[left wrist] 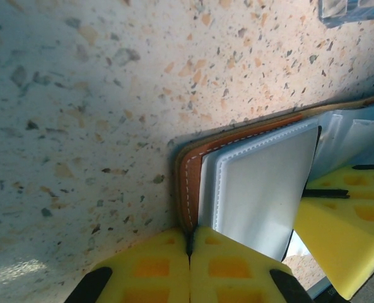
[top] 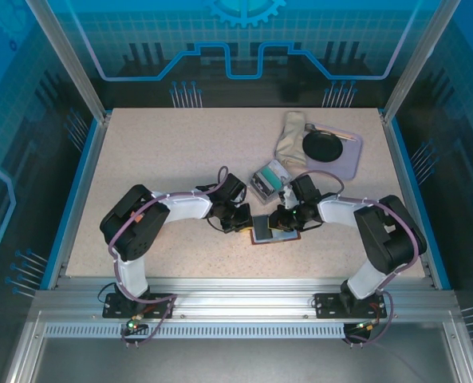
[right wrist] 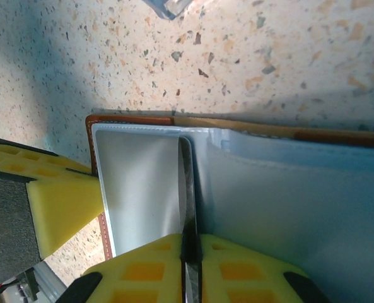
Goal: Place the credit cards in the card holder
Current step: Insert the credit card into the card slot, then move the card holder to the center of the table.
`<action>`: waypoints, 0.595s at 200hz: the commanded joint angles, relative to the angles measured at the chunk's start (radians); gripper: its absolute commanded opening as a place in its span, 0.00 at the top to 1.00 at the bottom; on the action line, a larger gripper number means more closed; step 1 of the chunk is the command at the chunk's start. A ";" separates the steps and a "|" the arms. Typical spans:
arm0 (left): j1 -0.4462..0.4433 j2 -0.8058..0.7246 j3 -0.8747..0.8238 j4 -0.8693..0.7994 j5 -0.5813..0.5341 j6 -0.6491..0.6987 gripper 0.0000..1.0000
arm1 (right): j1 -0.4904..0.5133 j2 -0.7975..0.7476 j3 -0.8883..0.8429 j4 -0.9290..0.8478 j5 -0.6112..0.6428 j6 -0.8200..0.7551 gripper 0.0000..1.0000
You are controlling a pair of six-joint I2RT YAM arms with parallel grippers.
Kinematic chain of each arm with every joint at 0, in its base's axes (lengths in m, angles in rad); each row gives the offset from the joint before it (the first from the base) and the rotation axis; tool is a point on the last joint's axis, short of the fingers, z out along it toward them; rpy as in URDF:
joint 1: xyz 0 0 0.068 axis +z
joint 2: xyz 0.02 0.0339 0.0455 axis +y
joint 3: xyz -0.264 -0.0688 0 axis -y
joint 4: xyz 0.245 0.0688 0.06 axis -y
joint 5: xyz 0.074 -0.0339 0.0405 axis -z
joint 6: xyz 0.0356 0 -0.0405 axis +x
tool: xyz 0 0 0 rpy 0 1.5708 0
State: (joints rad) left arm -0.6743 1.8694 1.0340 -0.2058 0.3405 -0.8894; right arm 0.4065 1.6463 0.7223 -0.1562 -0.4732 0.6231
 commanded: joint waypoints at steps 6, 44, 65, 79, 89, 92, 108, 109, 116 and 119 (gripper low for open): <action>-0.006 0.039 0.015 -0.052 -0.015 0.018 0.95 | 0.015 0.031 0.025 0.050 -0.077 -0.005 0.87; -0.001 0.023 0.011 -0.077 -0.033 0.032 0.97 | 0.013 -0.029 0.029 -0.020 -0.023 -0.005 0.83; 0.016 -0.001 -0.003 -0.111 -0.038 0.059 0.99 | 0.010 -0.101 0.061 -0.133 0.086 -0.038 0.76; 0.040 -0.031 -0.035 -0.111 -0.032 0.069 0.98 | 0.011 -0.121 0.102 -0.233 0.183 -0.069 0.72; 0.061 -0.052 -0.058 -0.105 -0.020 0.080 0.98 | 0.012 -0.117 0.127 -0.279 0.229 -0.099 0.70; 0.066 -0.060 -0.062 -0.104 -0.017 0.087 0.97 | 0.013 -0.114 0.131 -0.289 0.241 -0.108 0.69; 0.094 -0.072 -0.069 -0.119 0.014 0.128 0.95 | 0.015 -0.074 0.152 -0.326 0.279 -0.134 0.69; 0.095 -0.071 -0.068 -0.120 0.015 0.130 0.95 | 0.015 -0.071 0.152 -0.328 0.283 -0.135 0.70; 0.103 -0.072 -0.065 -0.130 0.020 0.145 0.93 | 0.017 -0.051 0.180 -0.336 0.294 -0.137 0.70; 0.106 -0.072 -0.064 -0.134 0.021 0.151 0.93 | 0.018 -0.042 0.182 -0.335 0.295 -0.137 0.71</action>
State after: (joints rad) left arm -0.6041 1.8191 0.9901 -0.2550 0.3450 -0.8158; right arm 0.4126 1.5528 0.8619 -0.3653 -0.2832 0.5415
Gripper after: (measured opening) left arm 0.056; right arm 0.303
